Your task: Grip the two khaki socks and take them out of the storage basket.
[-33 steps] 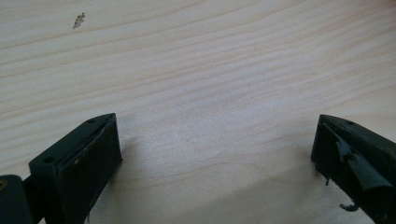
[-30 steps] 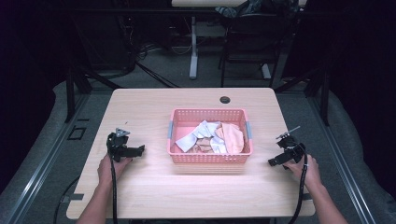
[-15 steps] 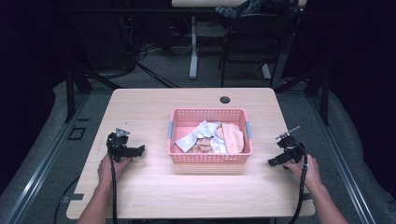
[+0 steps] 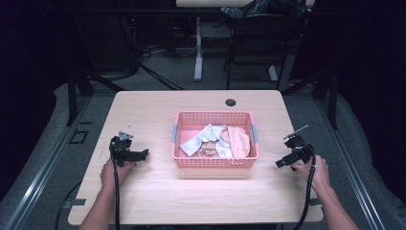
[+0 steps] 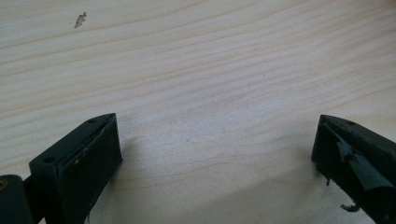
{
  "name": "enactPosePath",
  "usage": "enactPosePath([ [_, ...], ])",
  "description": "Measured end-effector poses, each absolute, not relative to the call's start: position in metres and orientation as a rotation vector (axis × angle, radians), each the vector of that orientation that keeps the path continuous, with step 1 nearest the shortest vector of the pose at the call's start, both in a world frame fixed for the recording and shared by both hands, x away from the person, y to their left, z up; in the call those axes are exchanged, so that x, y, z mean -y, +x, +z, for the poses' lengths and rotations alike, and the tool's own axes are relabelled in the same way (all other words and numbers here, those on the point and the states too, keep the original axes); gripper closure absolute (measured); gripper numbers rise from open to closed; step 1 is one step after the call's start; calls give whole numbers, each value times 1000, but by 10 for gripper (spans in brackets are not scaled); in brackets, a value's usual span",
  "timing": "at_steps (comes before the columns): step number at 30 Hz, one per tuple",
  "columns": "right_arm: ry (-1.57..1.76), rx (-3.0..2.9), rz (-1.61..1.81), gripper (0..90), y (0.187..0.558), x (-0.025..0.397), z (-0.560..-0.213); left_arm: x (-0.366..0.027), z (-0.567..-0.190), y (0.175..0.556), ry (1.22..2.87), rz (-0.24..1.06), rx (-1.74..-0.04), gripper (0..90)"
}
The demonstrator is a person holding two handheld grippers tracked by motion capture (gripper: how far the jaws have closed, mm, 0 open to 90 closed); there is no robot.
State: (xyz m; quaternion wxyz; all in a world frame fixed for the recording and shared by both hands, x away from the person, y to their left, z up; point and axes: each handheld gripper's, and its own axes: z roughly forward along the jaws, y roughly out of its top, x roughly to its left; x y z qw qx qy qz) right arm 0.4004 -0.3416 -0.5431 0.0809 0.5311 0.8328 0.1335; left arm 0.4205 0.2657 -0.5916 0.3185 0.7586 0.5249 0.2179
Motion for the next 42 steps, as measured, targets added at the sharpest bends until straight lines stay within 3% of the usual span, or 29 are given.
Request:
enactPosePath([
  [8, 1499, -2442, 594, 55, 398, 319, -486, -266, -592, 420, 1995, 573, -1380, 11],
  [19, 1384, -2463, 693, 133, 405, 282, -445, -266, -592, 421, 1998, 574, -1378, 10],
  [25, 1289, -2513, 694, 182, 427, 238, -425, -265, -592, 421, 1997, 574, -1379, 10],
  [33, 1312, -2574, 627, 194, 462, 201, -437, -265, -591, 421, 2001, 575, -1377, 10],
  [42, 1353, -2594, 474, 289, 495, 166, -473, -265, -591, 421, 2002, 574, -1378, 10],
])
